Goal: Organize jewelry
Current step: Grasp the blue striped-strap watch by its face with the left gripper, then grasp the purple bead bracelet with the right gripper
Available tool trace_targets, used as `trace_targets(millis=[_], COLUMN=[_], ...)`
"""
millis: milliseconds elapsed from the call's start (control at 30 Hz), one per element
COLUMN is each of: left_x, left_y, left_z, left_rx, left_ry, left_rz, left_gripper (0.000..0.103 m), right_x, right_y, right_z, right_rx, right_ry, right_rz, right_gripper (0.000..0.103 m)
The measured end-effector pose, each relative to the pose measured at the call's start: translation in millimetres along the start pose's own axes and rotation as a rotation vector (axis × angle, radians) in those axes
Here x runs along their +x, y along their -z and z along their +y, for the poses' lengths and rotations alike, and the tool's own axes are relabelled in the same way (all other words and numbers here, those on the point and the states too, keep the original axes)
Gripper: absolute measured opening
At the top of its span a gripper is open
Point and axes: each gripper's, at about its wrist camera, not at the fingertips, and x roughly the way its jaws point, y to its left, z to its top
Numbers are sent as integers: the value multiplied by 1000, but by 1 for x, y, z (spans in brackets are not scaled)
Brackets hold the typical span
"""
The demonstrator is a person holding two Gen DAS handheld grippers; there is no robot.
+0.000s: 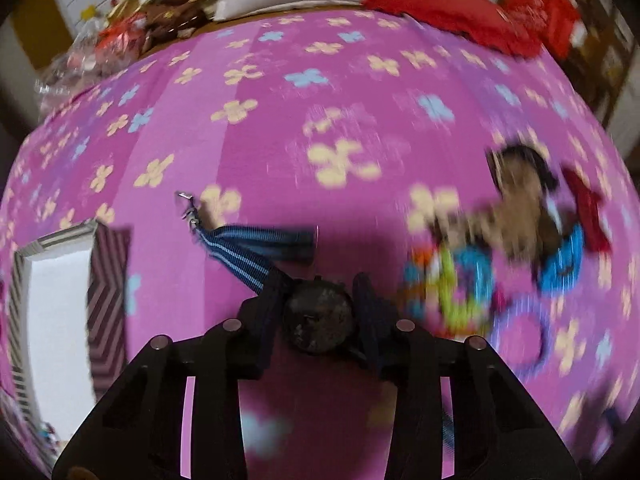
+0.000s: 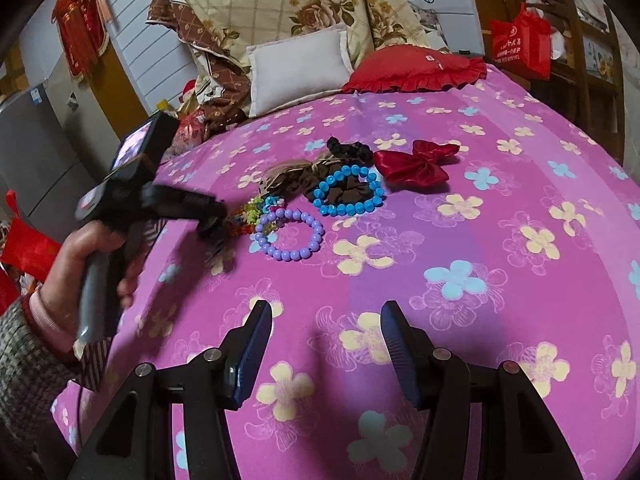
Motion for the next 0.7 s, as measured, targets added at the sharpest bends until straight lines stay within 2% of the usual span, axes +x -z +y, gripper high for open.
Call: trace_targets(millis=[133, 200, 300, 333, 400, 467, 633, 667, 700], left_x=[-20, -35, -56, -63, -67, -63, -36, -32, -31], left_y=[40, 61, 80, 86, 91, 94, 84, 82, 80], left_z=[9, 20, 36, 47, 57, 65, 59, 58, 56], left_rx=[65, 66, 6, -48, -116, -179, -230, -237, -239], left_ry=[52, 67, 137, 169, 204, 215, 257, 263, 256], left_rz=[29, 28, -4, -19, -35, -56, -11, -9, -39], left_gripper=[35, 34, 35, 36, 43, 54, 55, 55, 56], right_x=[-1, 1, 12, 19, 34, 53, 90, 96, 101], right_y=[0, -3, -16, -21, -32, -40, -50, -51, -51], right_z=[1, 4, 11, 13, 18, 23, 27, 27, 27], right_rx=[-13, -28, -48, -54, -65, -88, -113, -110, -108], right_ry=[-2, -10, -19, -17, -6, 16, 43, 37, 34], right_rz=[21, 29, 44, 51, 65, 83, 120, 129, 135], right_gripper=[54, 54, 54, 54, 54, 54, 54, 54, 54])
